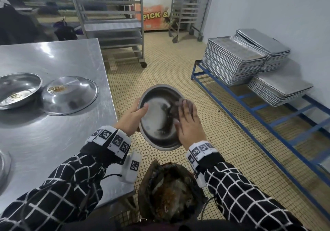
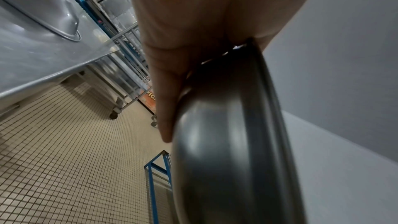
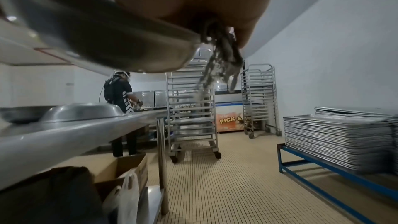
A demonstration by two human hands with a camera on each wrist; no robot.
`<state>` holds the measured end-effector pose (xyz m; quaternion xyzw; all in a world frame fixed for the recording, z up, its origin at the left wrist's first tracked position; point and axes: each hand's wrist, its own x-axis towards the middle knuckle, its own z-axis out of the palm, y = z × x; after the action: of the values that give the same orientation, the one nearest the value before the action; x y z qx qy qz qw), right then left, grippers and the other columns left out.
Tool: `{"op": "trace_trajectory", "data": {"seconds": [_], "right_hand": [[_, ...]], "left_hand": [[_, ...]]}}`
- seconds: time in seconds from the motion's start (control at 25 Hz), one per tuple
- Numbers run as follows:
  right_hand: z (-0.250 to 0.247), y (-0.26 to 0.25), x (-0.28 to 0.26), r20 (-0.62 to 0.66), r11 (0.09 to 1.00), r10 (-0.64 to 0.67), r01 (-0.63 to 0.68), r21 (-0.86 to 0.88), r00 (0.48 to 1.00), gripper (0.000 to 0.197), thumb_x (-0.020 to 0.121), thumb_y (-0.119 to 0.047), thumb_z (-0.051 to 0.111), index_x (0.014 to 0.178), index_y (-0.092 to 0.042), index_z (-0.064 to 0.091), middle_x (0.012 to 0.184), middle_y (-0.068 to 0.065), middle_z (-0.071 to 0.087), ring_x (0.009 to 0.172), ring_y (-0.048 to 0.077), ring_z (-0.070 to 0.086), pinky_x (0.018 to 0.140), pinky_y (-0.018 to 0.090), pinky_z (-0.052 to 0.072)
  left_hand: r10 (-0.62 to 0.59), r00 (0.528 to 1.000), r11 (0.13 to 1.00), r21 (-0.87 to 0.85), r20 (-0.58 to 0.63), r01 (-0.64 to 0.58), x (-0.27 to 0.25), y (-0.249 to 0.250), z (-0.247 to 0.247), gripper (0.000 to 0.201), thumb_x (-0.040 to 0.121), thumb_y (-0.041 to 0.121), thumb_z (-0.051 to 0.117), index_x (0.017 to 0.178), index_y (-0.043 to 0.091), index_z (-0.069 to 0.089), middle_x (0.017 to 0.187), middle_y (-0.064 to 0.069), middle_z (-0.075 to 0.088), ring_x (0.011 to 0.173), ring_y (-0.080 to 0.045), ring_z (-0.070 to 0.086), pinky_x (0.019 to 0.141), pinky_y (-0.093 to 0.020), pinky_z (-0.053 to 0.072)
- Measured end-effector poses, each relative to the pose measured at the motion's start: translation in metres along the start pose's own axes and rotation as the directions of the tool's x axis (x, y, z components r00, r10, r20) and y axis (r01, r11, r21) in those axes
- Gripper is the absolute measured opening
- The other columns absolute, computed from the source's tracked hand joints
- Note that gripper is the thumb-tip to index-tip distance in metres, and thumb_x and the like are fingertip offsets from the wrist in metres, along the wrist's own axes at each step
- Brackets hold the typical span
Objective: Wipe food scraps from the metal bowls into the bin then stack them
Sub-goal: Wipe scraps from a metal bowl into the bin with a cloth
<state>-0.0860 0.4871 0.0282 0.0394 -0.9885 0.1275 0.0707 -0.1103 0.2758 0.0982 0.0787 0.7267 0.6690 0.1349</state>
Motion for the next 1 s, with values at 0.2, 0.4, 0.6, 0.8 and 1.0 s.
{"op": "trace_trajectory", "data": {"seconds": [0.2, 0.4, 0.6, 0.8, 1.0], "right_hand": [[-0.035, 0.003, 0.011, -0.041, 0.905, 0.165, -0.134, 0.405, 0.986, 0.046, 0.097, -0.039, 0.044, 0.139, -0.022, 0.039, 0.129, 0.001, 0.055, 0.099, 0.012, 0.059, 0.083, 0.030, 0.051], [-0.048, 0.001, 0.005, 0.069, 0.690, 0.319, -0.281, 0.667, 0.945, 0.016, 0.094, -0.027, 0.054, 0.091, -0.013, 0.060, 0.075, 0.000, 0.062, 0.061, 0.010, 0.056, 0.056, 0.019, 0.043], [-0.044, -0.020, 0.002, -0.067, 0.503, 0.588, -0.300, 0.811, 0.806, 0.013, 0.095, -0.025, 0.052, 0.094, -0.012, 0.056, 0.082, -0.006, 0.061, 0.073, 0.006, 0.060, 0.071, 0.028, 0.055], [-0.048, -0.038, -0.001, -0.074, 0.454, 0.551, -0.224, 0.863, 0.831, 0.028, 0.098, -0.039, 0.041, 0.094, -0.018, 0.059, 0.081, -0.005, 0.064, 0.075, 0.008, 0.062, 0.067, 0.025, 0.053], [-0.043, -0.031, -0.011, -0.146, 0.570, 0.519, -0.214, 0.793, 0.842, 0.025, 0.098, -0.034, 0.043, 0.104, -0.019, 0.061, 0.080, -0.013, 0.062, 0.075, 0.004, 0.064, 0.058, 0.015, 0.049]], "left_hand": [[-0.137, 0.986, 0.991, 0.004, 0.090, 0.137, 0.000, -0.012, -0.010, 0.028, 0.097, 0.039, 0.047, 0.112, 0.018, 0.057, 0.068, -0.002, 0.065, 0.058, -0.022, 0.062, 0.061, -0.034, 0.052], [-0.126, 0.990, 0.988, -0.084, 0.070, 0.132, 0.000, -0.016, -0.016, 0.045, 0.086, 0.034, 0.059, 0.123, 0.010, 0.053, 0.076, -0.005, 0.065, 0.059, -0.019, 0.063, 0.054, -0.027, 0.054], [0.157, 0.984, 0.986, -0.042, -0.089, -0.162, -0.008, -0.007, 0.001, 0.058, 0.089, 0.013, 0.062, 0.136, 0.029, 0.032, 0.114, 0.001, 0.058, 0.094, -0.011, 0.067, 0.075, -0.024, 0.056], [0.150, 0.948, 0.988, -0.003, -0.282, -0.157, -0.011, -0.001, 0.012, 0.054, 0.092, 0.013, 0.055, 0.142, 0.015, 0.035, 0.114, 0.001, 0.058, 0.097, -0.005, 0.057, 0.090, -0.024, 0.051], [0.113, 0.936, 0.990, -0.047, -0.333, -0.136, -0.006, -0.007, -0.003, 0.055, 0.097, 0.011, 0.044, 0.148, 0.021, 0.025, 0.128, -0.006, 0.050, 0.110, -0.018, 0.053, 0.095, -0.031, 0.045]]}}
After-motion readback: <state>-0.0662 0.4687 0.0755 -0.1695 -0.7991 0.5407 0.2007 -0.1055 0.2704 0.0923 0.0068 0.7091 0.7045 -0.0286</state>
